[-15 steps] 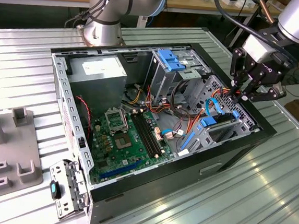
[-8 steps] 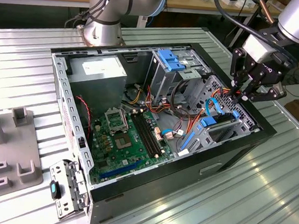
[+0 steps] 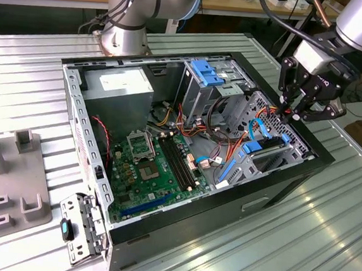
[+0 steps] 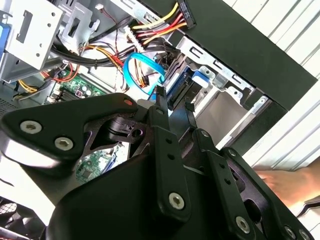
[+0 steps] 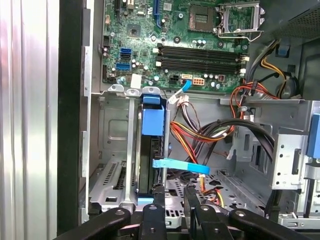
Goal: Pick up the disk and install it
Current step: 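Insert the second disk wire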
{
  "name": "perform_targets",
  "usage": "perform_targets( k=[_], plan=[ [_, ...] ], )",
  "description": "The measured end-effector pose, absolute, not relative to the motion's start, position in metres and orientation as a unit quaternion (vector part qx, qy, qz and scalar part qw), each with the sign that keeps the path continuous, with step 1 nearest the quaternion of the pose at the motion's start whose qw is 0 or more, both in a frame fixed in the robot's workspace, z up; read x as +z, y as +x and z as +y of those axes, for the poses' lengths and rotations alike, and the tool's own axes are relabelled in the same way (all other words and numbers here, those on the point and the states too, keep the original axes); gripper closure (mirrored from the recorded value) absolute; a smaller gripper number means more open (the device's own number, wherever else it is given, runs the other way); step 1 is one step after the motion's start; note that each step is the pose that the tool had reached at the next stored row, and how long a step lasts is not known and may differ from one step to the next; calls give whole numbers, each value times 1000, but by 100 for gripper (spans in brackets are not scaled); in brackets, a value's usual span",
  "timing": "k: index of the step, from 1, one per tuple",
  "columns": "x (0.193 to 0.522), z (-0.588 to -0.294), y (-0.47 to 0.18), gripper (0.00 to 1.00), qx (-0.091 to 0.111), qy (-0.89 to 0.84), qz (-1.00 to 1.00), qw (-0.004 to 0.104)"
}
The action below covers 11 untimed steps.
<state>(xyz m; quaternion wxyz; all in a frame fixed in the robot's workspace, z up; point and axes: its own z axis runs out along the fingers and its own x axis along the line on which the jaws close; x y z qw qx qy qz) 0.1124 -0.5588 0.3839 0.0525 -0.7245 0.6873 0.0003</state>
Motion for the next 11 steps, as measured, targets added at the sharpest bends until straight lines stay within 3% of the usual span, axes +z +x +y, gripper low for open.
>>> perform_targets(
  k=[11],
  plan=[
    [384,-549,123,71,1,-736,674,52]
  ],
)
